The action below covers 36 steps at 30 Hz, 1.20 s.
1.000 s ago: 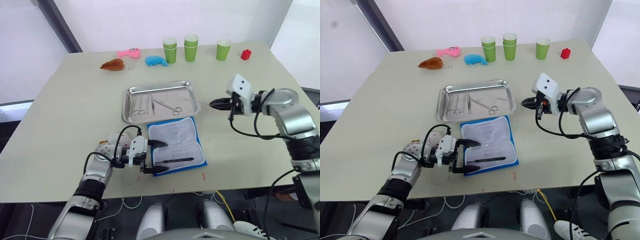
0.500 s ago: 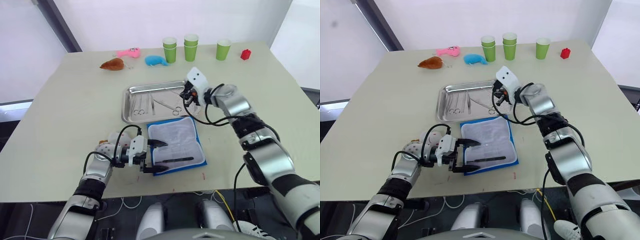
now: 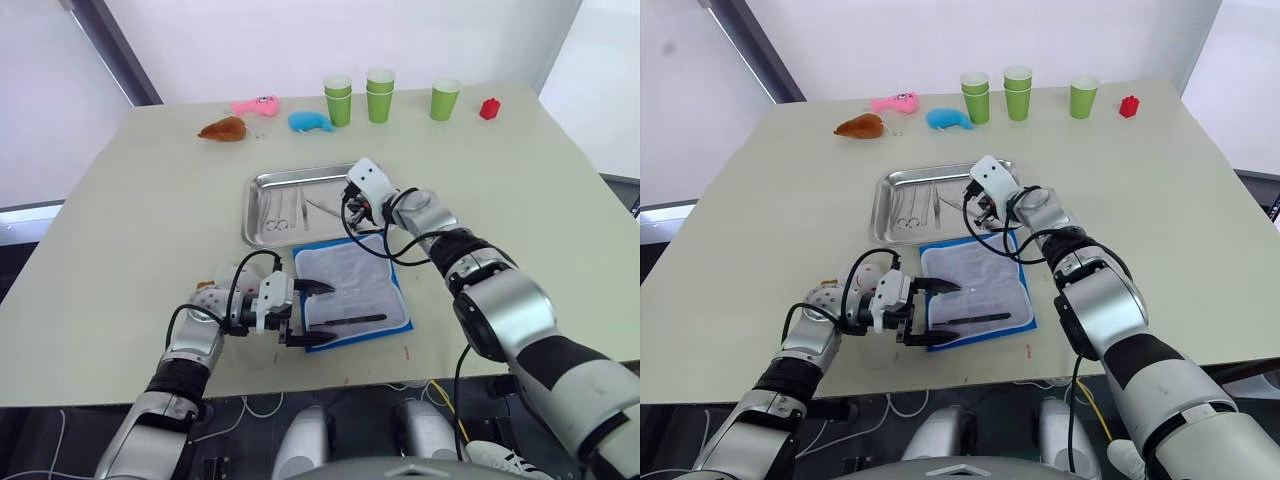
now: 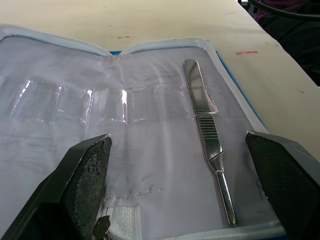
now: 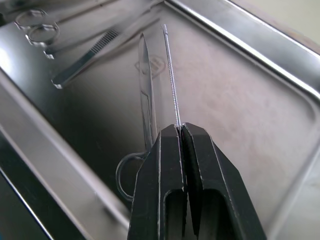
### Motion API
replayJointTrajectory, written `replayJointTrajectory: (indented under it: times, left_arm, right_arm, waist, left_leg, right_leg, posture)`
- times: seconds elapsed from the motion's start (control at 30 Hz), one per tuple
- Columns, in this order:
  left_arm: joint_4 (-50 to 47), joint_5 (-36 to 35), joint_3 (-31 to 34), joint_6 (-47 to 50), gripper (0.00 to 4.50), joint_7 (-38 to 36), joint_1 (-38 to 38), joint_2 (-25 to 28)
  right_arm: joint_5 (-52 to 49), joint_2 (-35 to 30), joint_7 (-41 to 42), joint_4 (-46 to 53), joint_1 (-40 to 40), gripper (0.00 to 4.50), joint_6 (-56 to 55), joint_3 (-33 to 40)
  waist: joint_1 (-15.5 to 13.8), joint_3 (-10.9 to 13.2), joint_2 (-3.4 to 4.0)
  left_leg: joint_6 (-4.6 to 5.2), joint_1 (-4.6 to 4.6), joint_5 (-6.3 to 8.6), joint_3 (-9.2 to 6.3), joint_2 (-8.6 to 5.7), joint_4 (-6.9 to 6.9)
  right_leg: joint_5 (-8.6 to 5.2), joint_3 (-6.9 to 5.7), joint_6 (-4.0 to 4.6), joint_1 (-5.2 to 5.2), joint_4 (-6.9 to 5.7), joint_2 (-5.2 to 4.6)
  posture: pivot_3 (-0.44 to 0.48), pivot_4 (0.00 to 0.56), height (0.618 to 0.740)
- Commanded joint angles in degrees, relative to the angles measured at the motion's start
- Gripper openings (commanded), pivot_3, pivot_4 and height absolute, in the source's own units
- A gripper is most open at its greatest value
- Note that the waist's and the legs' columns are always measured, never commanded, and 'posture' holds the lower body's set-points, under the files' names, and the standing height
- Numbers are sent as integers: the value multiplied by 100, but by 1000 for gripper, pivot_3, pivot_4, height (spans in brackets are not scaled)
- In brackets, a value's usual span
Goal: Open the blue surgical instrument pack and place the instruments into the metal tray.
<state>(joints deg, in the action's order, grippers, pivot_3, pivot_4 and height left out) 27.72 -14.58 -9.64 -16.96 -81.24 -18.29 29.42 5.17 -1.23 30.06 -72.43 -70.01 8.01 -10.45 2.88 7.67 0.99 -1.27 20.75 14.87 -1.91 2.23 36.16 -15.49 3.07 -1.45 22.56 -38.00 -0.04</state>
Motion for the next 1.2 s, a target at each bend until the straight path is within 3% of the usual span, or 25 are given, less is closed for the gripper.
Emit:
replayJointTrajectory:
  times: [0.03,0.57,0.67,0.8,0.9,0.93,1.2]
  left_arm:
    - [604,565,-336,307,4500,200,455,91]
    - [436,526,-312,405,4500,242,542,145]
    - [410,521,-314,418,4500,253,555,155]
    - [383,510,-317,434,4500,259,568,162]
    - [382,507,-317,445,4500,264,557,162]
    - [384,506,-317,447,4500,266,553,162]
    - [397,505,-317,444,4500,262,566,165]
  right_arm:
    - [123,37,-177,-6,-215,78,-321,64]
    - [514,-22,-330,-295,-34,78,-657,121]
    - [522,-26,-332,-306,-29,961,-655,153]
    - [520,-46,-314,-306,-41,2945,-654,205]
    - [495,-88,-334,-283,-84,3940,-706,289]
    - [483,-107,-344,-273,-106,4484,-727,317]
    - [17,-422,590,159,-128,4484,-1437,757]
  waist:
    - [13,0,1]
    - [66,0,0]
    - [75,1,-1]
    - [84,1,-2]
    - [88,1,-2]
    - [88,1,-2]
    - [93,3,-5]
  left_leg:
    - [0,0,0,0,0,0]
    - [0,2,0,2,-2,0]
    - [0,3,0,3,-2,0]
    - [0,3,0,4,-2,0]
    - [0,3,0,4,-3,0]
    - [0,3,0,4,-3,0]
    - [0,3,0,5,-5,0]
  right_leg:
    - [0,0,1,0,0,0]
    - [3,6,-6,0,1,0]
    - [4,7,-7,0,2,-1]
    - [4,9,-7,0,2,-1]
    - [4,9,-7,0,2,-1]
    - [4,9,-7,0,2,-1]
    - [5,12,-10,0,2,-1]
  posture:
    - [0,150,740]
    - [0,150,740]
    - [0,150,740]
    - [0,150,740]
    - [0,150,740]
    - [0,150,740]
    - [0,150,740]
